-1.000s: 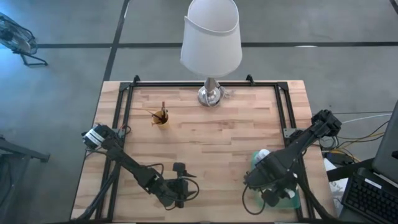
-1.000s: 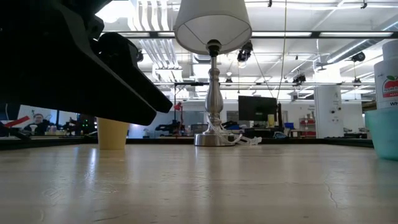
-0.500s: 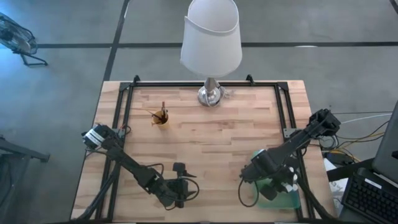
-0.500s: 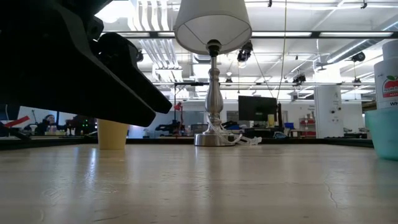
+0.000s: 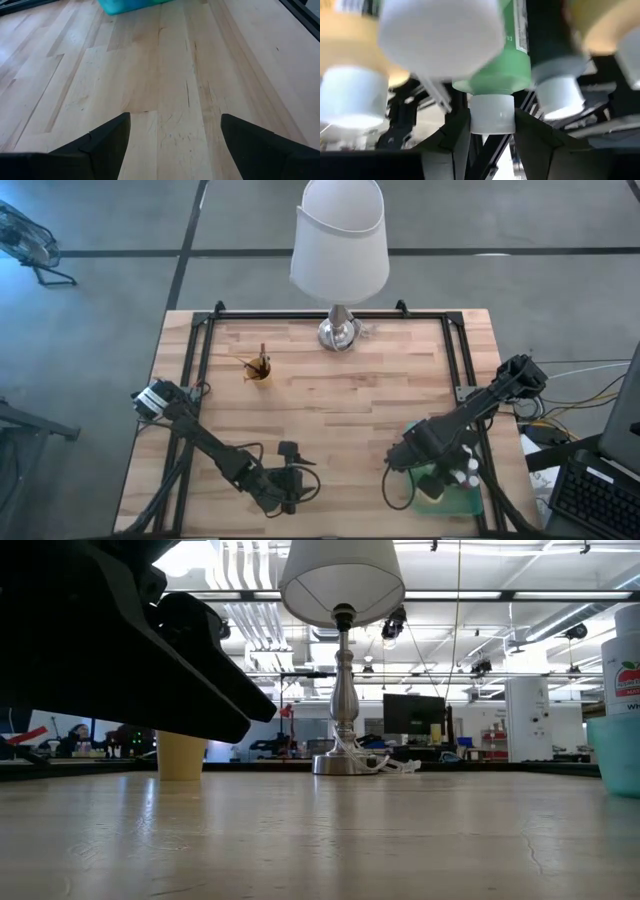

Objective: Pick & Place Paint Supplies
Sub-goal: Adjust the green paint bottle, then return to Home Position

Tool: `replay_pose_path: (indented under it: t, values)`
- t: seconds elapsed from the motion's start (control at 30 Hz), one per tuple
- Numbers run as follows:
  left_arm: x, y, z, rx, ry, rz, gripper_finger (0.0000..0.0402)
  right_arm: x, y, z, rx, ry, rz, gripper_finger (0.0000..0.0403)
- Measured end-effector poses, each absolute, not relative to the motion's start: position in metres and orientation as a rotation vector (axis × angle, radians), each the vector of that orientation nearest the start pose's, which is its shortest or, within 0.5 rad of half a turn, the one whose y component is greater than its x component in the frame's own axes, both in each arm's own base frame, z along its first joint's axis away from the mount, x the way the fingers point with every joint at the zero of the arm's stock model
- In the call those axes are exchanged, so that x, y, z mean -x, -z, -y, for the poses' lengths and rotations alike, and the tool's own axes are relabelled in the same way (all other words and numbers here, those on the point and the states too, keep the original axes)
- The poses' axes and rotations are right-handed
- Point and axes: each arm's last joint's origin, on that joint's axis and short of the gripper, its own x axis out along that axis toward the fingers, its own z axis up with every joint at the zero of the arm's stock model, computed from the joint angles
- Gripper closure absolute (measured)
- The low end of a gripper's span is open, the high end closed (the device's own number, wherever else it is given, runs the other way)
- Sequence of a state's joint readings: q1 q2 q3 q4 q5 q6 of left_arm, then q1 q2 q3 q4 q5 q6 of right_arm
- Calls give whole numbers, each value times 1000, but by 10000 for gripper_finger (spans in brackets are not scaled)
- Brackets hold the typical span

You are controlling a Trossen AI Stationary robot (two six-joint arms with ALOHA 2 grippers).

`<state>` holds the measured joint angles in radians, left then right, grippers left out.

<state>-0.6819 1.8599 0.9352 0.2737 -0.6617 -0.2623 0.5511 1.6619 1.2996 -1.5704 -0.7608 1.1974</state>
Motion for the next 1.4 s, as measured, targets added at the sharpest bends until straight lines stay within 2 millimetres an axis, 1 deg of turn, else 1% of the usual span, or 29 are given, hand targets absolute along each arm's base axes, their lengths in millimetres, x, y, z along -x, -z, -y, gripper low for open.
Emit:
replay_pose_path:
  t: [0.17, 0.37, 0.47, 0.53, 0.63, 0.77, 0.93, 1.13, 1.23, 1.4]
  values:
    - [-293, -142, 215, -149, -47, -505, 87, -215, -252, -152, -803, 471, -2244, 260]
    - [-293, -142, 215, -149, -47, -506, 87, -216, -251, -150, -769, 460, -2223, 278]
    - [-293, -142, 215, -150, -47, -506, 87, -216, -252, -150, -762, 459, -2218, 279]
    - [-293, -142, 215, -149, -47, -506, 87, -216, -251, -150, -756, 463, -2213, 270]
    - [-293, -142, 215, -149, -48, -506, 87, -216, -251, -149, -733, 484, -2191, 243]
    - [-293, -142, 215, -149, -48, -507, 87, -217, -253, -150, -732, 466, -2185, 210]
    - [-293, -142, 215, -149, -48, -507, 87, -222, -265, -153, -737, 416, -2143, 192]
    - [-293, -142, 215, -149, -48, -508, 87, -226, -284, -156, -759, 388, -2065, 206]
    - [-293, -142, 215, -149, -48, -508, 87, -221, -297, -154, -774, 400, -2008, 217]
    - [-293, -142, 215, -150, -49, -507, 87, -208, -315, -144, -784, 422, -1897, 236]
